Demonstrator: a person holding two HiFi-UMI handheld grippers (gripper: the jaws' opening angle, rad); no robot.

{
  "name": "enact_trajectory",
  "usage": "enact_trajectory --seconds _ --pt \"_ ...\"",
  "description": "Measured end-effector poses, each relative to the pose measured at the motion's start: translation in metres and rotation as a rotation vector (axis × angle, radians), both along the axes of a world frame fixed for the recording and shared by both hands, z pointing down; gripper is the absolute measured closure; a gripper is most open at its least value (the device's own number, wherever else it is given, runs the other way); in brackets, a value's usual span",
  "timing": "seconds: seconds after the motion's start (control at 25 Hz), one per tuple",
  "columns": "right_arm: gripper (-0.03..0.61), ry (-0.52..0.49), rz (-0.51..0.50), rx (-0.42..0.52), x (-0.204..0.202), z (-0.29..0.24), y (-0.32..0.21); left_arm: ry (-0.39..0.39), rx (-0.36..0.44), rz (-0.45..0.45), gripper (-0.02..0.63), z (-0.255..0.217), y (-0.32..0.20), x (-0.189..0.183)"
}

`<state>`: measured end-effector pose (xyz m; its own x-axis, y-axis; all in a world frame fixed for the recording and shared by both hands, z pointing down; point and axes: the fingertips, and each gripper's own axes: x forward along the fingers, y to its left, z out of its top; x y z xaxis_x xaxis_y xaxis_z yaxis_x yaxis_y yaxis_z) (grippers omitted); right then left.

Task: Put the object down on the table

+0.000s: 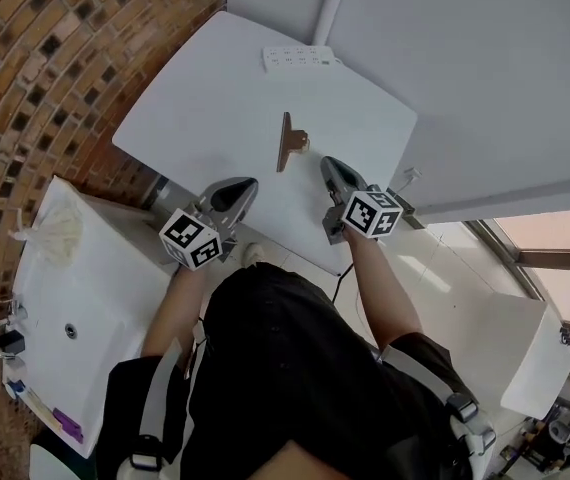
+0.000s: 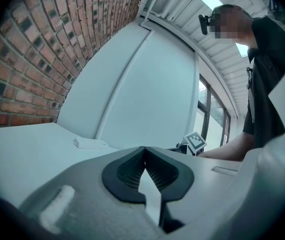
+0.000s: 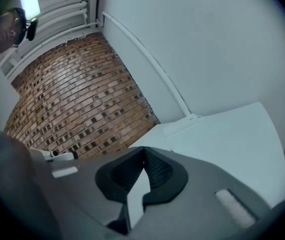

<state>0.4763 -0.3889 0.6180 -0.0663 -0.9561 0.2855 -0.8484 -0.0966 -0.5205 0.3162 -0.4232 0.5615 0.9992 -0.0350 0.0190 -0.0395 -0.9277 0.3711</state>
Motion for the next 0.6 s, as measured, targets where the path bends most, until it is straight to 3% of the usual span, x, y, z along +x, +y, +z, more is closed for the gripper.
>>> enact_trajectory --seconds 0.4,0.6 --pt "0.58 0.269 -0.11 0.083 -0.003 -0.057 0.077 0.004 0.099 -0.011 0.614 -0.025 0.065 0.024" --pt "0.58 0.261 -0.096 0.111 -0.006 -0.059 0.111 -0.015 0.097 -0.038 0.614 -0.025 0.098 0.01"
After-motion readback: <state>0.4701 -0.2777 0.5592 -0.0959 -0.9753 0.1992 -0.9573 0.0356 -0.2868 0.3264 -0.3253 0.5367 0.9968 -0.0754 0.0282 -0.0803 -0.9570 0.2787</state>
